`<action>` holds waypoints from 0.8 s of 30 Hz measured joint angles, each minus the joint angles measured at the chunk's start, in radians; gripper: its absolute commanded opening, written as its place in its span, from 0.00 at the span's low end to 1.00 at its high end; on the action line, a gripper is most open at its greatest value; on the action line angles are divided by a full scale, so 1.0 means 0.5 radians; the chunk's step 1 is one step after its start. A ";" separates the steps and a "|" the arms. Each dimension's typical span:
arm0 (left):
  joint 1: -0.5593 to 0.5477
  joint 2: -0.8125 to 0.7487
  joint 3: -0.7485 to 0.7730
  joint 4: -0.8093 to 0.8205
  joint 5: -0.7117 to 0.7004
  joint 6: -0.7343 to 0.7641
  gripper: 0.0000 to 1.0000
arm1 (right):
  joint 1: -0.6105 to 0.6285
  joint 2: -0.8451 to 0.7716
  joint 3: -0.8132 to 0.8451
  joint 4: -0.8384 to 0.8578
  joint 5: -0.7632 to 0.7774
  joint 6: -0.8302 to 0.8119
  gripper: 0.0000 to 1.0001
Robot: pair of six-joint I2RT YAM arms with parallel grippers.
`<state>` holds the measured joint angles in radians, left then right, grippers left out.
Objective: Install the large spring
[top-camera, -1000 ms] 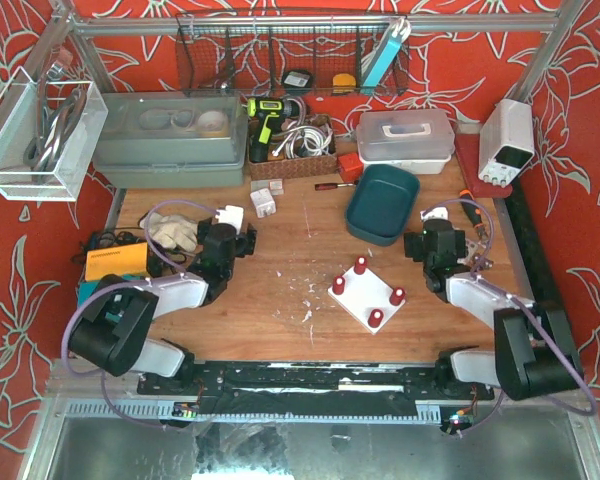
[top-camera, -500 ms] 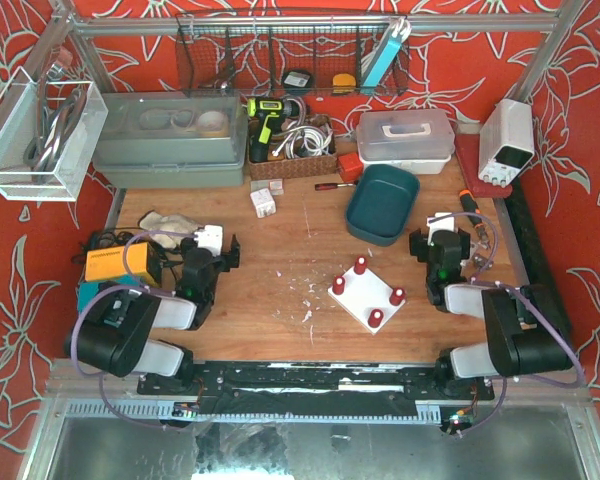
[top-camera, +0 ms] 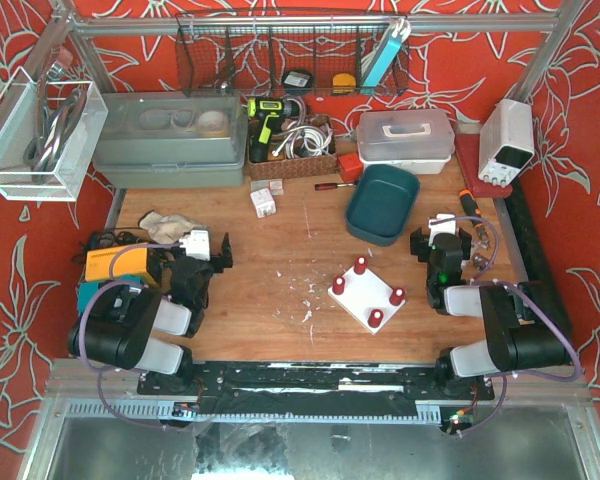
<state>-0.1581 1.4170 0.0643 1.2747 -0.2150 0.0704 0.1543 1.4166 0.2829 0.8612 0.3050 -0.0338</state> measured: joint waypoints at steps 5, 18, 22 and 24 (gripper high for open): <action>0.040 0.000 0.041 -0.009 0.014 -0.046 1.00 | 0.000 -0.001 0.000 0.007 0.000 -0.001 0.99; 0.042 0.000 0.041 -0.019 0.024 -0.061 1.00 | 0.000 -0.001 0.000 0.009 0.000 0.000 0.99; 0.042 0.000 0.041 -0.019 0.024 -0.062 1.00 | 0.000 -0.001 0.000 0.011 0.000 0.000 0.99; 0.042 -0.001 0.041 -0.019 0.024 -0.062 1.00 | 0.000 -0.001 0.000 0.012 0.000 0.000 0.99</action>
<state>-0.1371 1.4166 0.0849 1.2652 -0.2028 0.0395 0.1543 1.4162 0.2829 0.8673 0.3050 -0.0338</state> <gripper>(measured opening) 0.998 0.989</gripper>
